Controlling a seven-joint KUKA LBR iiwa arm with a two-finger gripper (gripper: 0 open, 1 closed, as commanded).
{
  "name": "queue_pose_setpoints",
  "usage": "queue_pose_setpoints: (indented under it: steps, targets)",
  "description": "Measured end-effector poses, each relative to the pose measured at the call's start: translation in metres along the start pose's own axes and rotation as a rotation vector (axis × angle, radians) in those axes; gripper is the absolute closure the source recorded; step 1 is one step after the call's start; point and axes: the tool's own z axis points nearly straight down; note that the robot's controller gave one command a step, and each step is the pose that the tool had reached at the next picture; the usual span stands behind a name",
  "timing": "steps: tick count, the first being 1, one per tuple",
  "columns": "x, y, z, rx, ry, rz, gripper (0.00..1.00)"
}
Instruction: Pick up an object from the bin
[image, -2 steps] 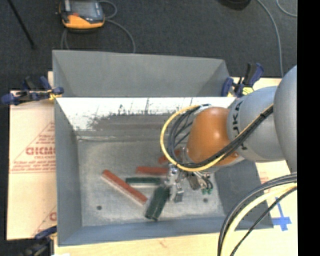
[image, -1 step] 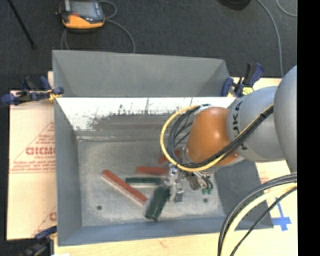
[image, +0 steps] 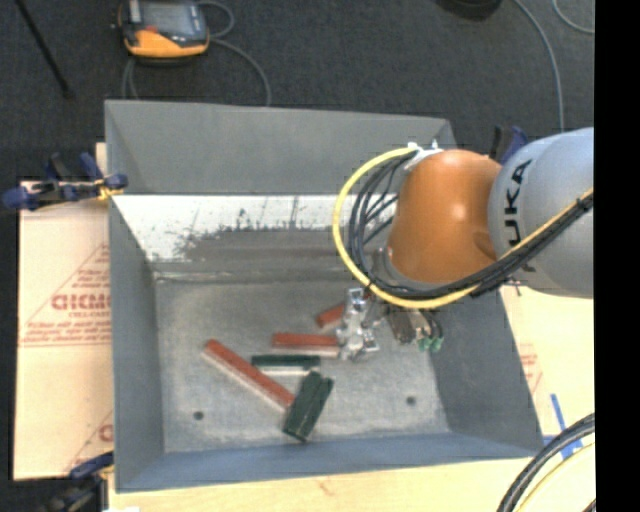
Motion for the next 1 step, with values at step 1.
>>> queue_pose_setpoints:
  steps: [1]
  targets:
    - [0.0000, -0.0001, 0.0000, 0.000, 0.000, -0.001, 1.00]
